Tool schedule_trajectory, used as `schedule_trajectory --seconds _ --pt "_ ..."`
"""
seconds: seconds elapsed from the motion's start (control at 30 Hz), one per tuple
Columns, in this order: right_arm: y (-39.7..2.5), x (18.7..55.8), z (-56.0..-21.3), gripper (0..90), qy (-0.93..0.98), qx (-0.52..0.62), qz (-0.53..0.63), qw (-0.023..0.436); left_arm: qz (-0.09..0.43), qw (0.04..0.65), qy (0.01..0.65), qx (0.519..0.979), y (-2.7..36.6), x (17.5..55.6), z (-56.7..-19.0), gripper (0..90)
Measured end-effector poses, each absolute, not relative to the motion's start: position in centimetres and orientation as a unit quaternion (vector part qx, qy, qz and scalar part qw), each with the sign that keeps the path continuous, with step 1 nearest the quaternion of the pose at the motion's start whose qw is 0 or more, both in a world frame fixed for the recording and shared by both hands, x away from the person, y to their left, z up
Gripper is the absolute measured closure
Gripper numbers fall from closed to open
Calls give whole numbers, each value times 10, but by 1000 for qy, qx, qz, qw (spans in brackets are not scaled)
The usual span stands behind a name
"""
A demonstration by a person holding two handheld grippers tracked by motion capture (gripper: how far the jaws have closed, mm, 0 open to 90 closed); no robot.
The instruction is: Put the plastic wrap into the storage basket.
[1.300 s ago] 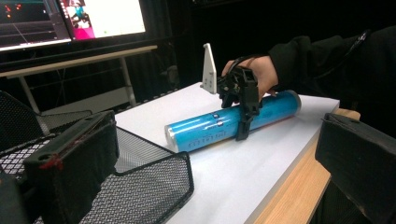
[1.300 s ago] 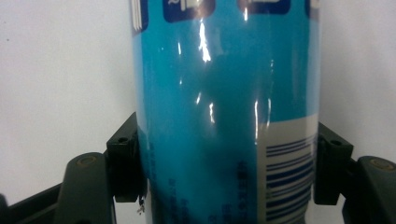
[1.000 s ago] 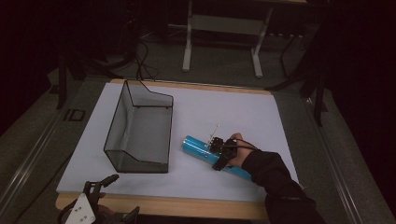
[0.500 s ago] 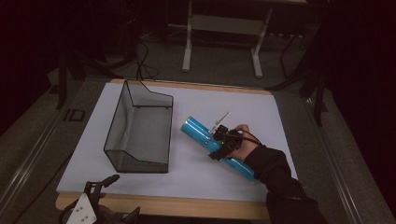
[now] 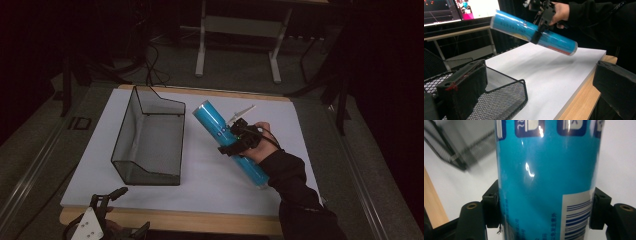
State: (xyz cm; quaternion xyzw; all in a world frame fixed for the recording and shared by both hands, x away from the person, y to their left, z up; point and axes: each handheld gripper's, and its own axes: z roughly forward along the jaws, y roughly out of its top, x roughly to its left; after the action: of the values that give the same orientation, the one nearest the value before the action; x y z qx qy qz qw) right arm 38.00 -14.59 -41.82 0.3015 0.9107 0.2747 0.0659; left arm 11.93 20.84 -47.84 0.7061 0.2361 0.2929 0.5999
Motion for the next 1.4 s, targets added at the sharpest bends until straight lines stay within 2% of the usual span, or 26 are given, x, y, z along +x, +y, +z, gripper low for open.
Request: schedule_trajectory --seconds 0.6,1.4 --pt "-107 380 -364 316 860 330 383 71 294 600 238 705 209 119 -478 2" --pt "-55 401 -341 316 748 421 509 62 294 601 233 705 209 118 -478 2"
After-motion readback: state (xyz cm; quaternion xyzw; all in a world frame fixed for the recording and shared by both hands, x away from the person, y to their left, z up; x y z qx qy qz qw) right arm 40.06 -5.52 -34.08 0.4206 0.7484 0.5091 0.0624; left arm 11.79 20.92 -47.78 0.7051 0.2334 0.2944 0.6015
